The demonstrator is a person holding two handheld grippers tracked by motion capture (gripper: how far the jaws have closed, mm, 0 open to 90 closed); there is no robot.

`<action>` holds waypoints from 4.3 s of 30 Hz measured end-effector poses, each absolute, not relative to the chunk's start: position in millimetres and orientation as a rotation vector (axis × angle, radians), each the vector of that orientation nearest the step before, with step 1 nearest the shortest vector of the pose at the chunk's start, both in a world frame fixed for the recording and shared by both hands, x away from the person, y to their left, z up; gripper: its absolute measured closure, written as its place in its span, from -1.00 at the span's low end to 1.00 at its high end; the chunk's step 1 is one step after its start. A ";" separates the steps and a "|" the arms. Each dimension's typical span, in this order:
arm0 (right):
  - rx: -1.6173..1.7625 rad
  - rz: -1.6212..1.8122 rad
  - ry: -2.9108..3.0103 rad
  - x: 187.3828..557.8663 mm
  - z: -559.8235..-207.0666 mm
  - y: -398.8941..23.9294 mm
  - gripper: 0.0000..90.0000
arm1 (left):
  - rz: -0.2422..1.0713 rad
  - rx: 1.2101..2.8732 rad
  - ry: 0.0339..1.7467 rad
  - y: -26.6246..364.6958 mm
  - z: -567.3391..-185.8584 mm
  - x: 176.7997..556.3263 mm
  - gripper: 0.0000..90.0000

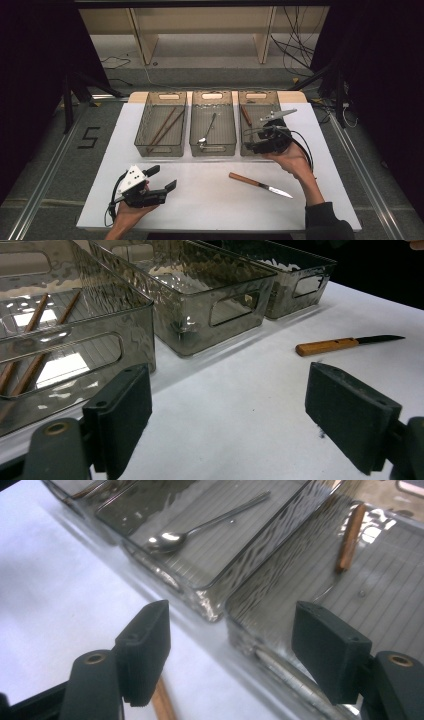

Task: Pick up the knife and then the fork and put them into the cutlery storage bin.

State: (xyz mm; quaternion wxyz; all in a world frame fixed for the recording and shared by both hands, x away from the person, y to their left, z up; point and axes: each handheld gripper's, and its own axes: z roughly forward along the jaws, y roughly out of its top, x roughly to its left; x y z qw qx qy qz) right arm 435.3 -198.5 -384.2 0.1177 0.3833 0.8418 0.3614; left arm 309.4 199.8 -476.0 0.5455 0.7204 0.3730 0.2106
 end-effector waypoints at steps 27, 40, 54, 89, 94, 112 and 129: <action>0.964 0.841 2.742 397.9 -422.2 -187.1 -0.34 | 0.498 1.710 0.877 199.3 -475.4 308.8 -0.59; 0.930 0.587 2.833 396.7 -440.7 -182.7 -0.17 | 0.499 1.714 0.875 199.3 -475.0 308.6 -0.59; 0.911 0.403 2.868 400.3 -457.3 -174.0 0.20 | 0.499 1.716 0.872 199.0 -475.1 308.7 -0.59; 0.735 0.236 2.912 396.0 -458.8 -156.0 0.72 | 0.505 1.717 0.866 197.8 -475.3 308.4 -0.59; 0.747 0.296 2.899 395.5 -453.8 -160.1 0.72 | 0.502 1.713 0.870 198.2 -475.4 308.5 -0.59; 0.860 0.622 2.811 398.4 -424.6 -187.9 0.72 | 0.506 1.716 0.868 198.1 -475.3 308.5 -0.59; 0.911 0.741 2.760 400.3 -409.6 -199.3 0.72 | 0.504 1.720 0.871 197.7 -475.7 308.7 -0.59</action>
